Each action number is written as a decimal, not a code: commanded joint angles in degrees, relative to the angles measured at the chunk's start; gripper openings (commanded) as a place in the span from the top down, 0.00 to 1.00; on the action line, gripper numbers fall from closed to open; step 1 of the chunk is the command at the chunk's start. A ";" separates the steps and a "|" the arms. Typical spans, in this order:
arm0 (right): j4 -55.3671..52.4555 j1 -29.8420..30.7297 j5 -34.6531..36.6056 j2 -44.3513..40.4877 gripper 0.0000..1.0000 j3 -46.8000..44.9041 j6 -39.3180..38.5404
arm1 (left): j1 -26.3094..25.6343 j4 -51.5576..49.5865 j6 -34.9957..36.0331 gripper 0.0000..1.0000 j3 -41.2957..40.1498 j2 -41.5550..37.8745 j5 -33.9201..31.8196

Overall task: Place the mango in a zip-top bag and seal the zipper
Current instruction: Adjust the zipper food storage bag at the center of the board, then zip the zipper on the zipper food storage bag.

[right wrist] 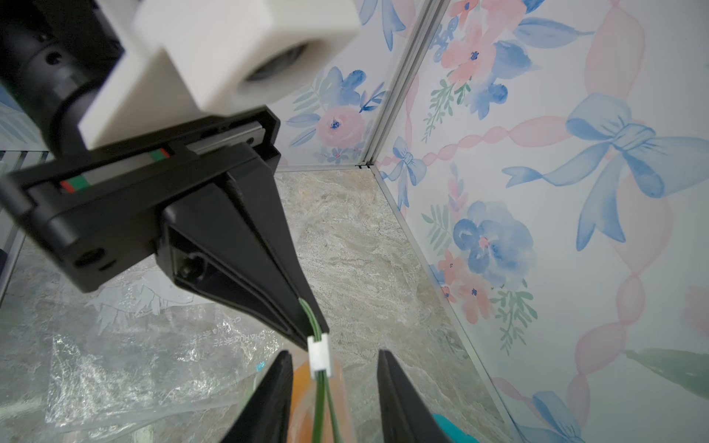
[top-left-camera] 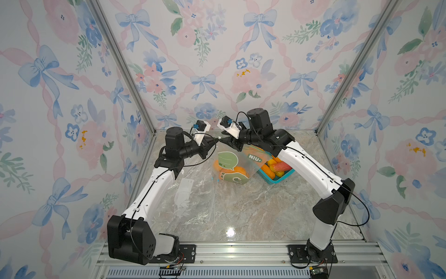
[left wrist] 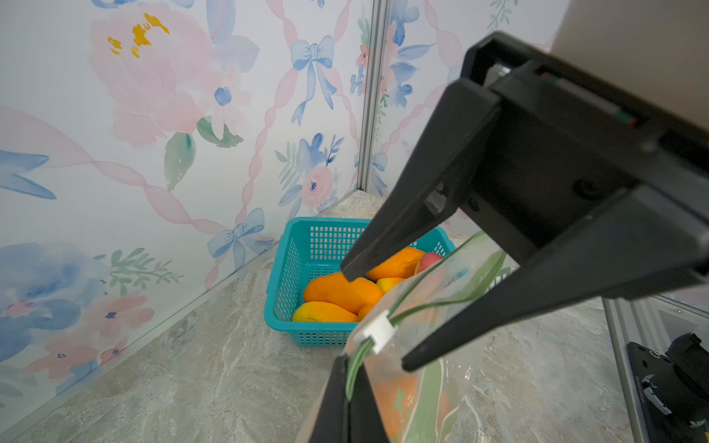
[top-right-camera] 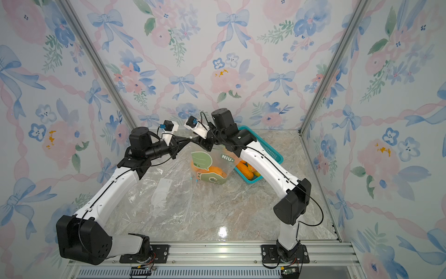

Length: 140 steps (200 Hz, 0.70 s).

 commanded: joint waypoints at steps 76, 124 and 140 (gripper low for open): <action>-3.96 0.60 -3.48 2.61 0.79 4.82 0.35 | -0.29 0.06 0.92 1.00 0.40 -0.85 0.82; -6.74 0.67 -3.99 4.00 0.76 6.62 -0.09 | -0.29 0.09 0.76 1.00 0.36 -0.66 0.64; -7.20 0.69 -3.91 4.27 0.78 7.00 -0.10 | -0.30 0.08 0.86 1.00 0.36 -0.64 0.64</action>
